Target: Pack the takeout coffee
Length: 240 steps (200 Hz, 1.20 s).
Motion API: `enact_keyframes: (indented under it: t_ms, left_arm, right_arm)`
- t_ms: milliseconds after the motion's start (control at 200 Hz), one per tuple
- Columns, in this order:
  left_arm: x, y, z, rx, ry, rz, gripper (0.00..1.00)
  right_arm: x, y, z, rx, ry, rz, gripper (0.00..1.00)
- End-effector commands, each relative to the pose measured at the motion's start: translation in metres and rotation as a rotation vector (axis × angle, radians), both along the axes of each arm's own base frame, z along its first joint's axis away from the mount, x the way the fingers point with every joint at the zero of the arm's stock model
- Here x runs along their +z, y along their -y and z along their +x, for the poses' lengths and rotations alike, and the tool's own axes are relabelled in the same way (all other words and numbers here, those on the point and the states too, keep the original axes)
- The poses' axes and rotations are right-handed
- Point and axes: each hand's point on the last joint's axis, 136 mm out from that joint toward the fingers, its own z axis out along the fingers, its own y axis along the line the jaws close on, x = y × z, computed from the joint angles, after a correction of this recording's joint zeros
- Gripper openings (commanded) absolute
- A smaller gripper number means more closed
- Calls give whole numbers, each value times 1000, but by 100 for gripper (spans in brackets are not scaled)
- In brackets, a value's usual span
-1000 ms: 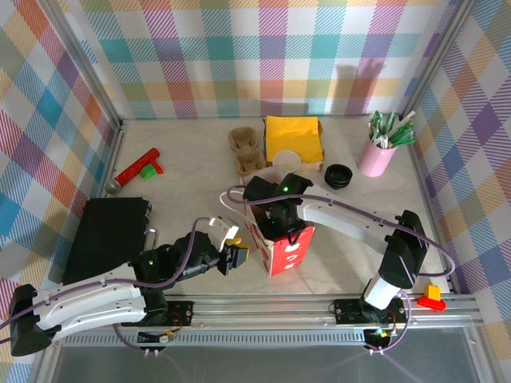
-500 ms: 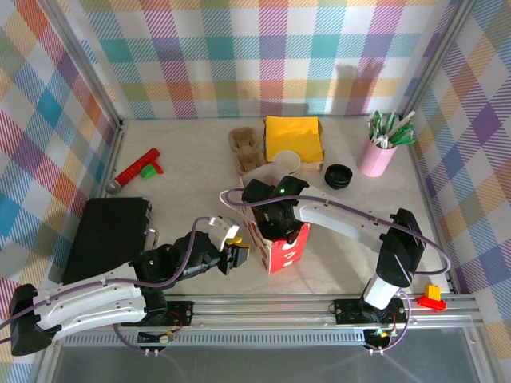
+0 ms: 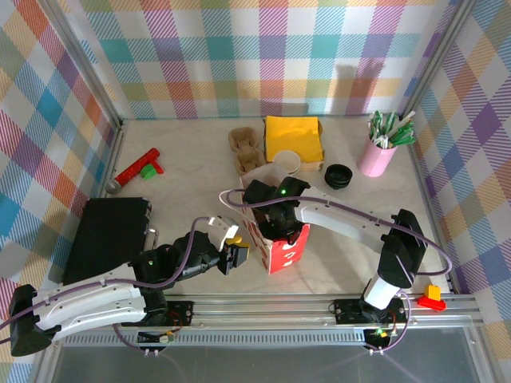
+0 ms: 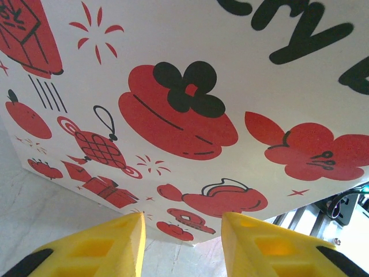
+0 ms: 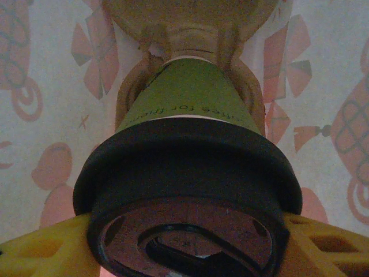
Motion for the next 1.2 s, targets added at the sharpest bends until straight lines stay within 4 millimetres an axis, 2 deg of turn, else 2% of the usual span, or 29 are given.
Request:
enact_keyframes:
  t_ms: [0, 870, 990, 1195]
  left_arm:
    - [1, -2, 1, 9, 0, -17, 39]
    - [1, -3, 1, 11, 5, -18, 39]
    - [0, -3, 2, 10, 3, -17, 39]
    - [0, 0, 2, 6, 1, -15, 39]
  right_arm:
    - [-51, -3, -3, -6, -78, -60, 48]
    - [-49, -5, -2, -4, -81, -65, 48]
    - [-39, -6, 0, -6, -70, -63, 48]
    - [-11, -4, 4, -10, -23, -41, 48]
